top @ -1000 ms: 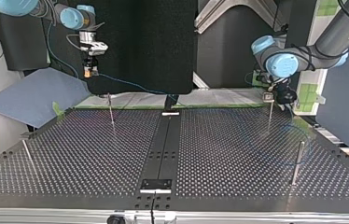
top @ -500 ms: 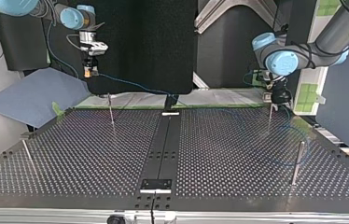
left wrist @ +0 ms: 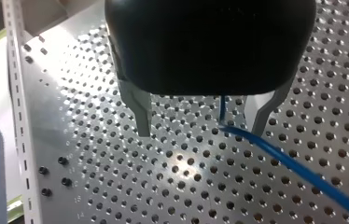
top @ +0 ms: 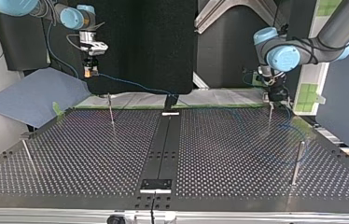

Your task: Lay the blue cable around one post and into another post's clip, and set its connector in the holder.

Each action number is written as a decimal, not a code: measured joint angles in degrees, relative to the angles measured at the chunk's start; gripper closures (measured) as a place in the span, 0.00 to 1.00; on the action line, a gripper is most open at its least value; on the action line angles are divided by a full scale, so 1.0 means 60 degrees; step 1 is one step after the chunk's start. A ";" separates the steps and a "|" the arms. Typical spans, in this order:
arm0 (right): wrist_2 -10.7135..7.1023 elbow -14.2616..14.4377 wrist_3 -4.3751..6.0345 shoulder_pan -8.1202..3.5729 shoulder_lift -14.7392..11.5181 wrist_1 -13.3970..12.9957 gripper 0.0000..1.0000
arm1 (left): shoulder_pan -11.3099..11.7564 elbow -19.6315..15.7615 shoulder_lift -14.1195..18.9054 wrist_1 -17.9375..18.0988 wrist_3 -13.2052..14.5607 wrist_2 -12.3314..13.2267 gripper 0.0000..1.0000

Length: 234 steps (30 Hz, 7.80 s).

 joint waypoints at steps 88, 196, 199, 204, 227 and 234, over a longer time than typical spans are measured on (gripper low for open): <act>0.0009 -0.0258 -0.0412 0.0249 -0.0047 0.0296 1.00 | -0.0486 -0.1935 0.2727 -0.1283 0.3267 0.1224 0.00; -0.0133 -0.4540 -0.0180 0.4822 -0.5745 0.6794 1.00 | -0.6023 -0.0509 0.1220 0.2340 0.3472 0.1116 0.00; -0.0053 -0.4570 -0.0125 0.5032 -0.5691 0.6656 1.00 | -0.6122 -0.0508 0.1156 0.2526 0.3223 0.1066 0.00; 0.0242 -0.4708 -0.0008 0.5478 -0.5622 0.6492 1.00 | -0.6219 -0.0509 0.0843 0.2820 0.2779 0.0947 0.00; 0.0297 -0.4795 -0.0045 0.6062 -0.5608 0.6619 1.00 | -0.5833 -0.0501 0.0605 0.3381 0.1284 -0.0341 0.00; 0.0280 -0.4795 -0.0068 0.6174 -0.5617 0.6622 1.00 | -0.5664 -0.0504 0.0597 0.3450 0.1283 -0.0382 0.00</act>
